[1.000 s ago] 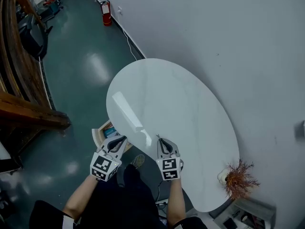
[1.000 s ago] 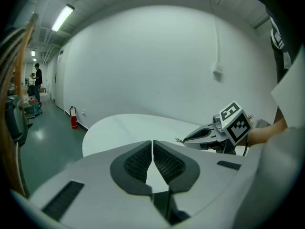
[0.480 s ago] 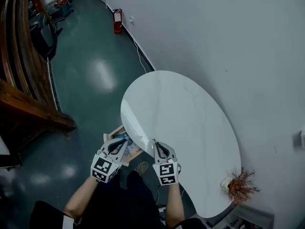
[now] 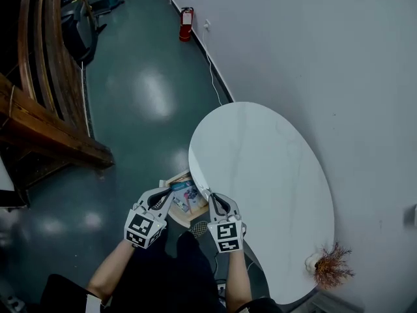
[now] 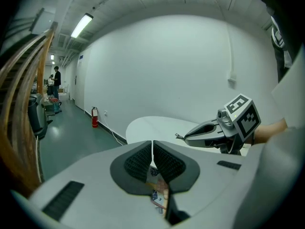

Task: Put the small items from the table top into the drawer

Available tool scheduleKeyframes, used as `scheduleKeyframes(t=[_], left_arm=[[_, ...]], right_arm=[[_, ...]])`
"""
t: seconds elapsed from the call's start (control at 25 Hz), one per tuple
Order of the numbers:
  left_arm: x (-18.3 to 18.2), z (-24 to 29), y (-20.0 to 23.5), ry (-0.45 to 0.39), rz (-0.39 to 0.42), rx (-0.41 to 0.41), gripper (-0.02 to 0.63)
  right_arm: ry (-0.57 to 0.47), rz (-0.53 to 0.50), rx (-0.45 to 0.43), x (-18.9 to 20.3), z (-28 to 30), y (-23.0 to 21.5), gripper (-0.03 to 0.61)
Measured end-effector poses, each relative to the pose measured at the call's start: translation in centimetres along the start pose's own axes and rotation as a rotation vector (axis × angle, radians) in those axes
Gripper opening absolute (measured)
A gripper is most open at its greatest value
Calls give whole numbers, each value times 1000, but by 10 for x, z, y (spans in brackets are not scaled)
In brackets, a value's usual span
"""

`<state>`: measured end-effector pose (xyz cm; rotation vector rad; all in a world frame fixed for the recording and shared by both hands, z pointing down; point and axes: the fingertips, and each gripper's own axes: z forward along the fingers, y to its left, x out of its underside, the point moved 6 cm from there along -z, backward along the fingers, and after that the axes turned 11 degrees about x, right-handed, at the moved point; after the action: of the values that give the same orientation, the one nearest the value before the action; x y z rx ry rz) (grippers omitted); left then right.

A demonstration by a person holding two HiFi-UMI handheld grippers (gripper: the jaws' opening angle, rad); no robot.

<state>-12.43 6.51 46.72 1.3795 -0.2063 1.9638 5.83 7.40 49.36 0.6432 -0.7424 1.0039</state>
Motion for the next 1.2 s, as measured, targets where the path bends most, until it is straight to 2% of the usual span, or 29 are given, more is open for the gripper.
scheduleKeyframes(t=[0.24,0.56,1.2], left_arm=[[15,-21,24,4,-29,-24,25],[49,-24,47,51,-62,-31,25],[131,2,62,124,-140,-18,25]], right_arm=[[14,1,-38,-7,20,32,40],[53,21,-77,7,51,62,40],[151,41,-132,83,99,95,40]])
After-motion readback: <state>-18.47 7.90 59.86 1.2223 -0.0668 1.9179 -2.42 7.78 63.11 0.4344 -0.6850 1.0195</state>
